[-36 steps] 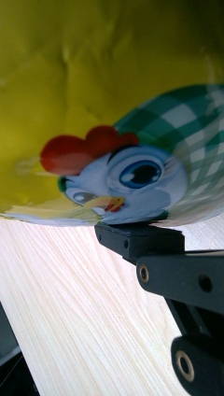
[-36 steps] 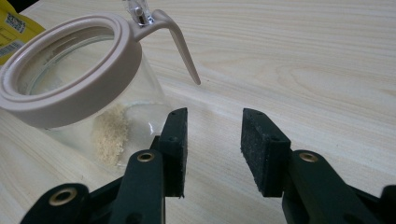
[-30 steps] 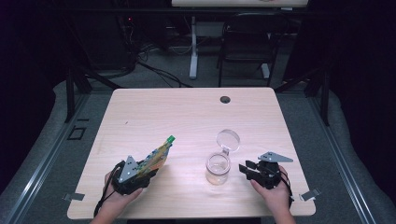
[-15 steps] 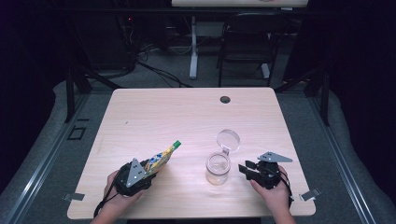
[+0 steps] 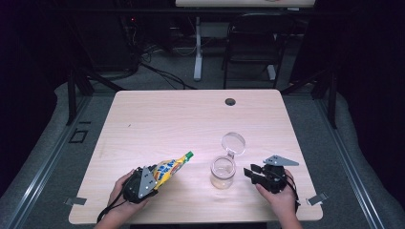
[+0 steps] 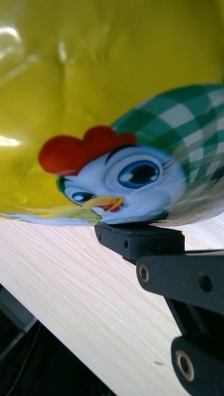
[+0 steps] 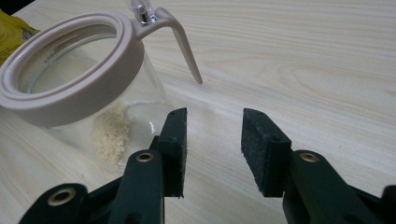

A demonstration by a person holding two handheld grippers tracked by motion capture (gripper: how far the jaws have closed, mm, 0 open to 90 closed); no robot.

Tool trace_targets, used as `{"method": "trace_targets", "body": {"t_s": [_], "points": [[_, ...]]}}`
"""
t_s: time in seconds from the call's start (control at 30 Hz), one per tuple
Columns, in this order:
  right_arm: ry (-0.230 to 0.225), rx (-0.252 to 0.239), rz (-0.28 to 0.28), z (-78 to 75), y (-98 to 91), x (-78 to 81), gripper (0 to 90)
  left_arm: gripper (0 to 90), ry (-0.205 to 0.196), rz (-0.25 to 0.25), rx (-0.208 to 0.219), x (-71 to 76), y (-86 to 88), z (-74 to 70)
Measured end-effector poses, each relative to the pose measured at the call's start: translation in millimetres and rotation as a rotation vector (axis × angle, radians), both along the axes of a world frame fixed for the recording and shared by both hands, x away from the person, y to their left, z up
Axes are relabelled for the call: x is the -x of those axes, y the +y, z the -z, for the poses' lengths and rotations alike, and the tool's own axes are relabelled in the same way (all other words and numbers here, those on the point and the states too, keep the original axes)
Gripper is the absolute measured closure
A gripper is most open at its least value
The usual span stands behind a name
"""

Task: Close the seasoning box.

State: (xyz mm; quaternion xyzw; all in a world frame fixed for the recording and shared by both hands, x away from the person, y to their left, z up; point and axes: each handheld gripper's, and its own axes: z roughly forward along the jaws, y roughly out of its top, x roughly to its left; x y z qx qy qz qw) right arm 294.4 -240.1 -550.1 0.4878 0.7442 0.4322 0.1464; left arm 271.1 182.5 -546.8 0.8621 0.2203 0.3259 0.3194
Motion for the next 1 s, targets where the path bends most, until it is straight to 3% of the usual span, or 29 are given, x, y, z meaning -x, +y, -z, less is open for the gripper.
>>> {"method": "trace_targets", "body": {"t_s": [0.07,0.43,1.0], "points": [[0.000,-0.001,-0.002,0.0,0.0,0.0,61.2,51.9,-0.016,0.005,-0.032,1.5,-2.3,0.7],[-0.001,-0.001,0.000,-0.3,-0.2,0.0,61.2,51.9,-0.059,0.002,-0.090,4.4,-7.8,1.7],[-0.067,-0.024,-0.031,-18.9,9.0,14.2,64.3,51.9,-0.076,0.002,-0.118,6.3,-12.4,-0.4]]}}
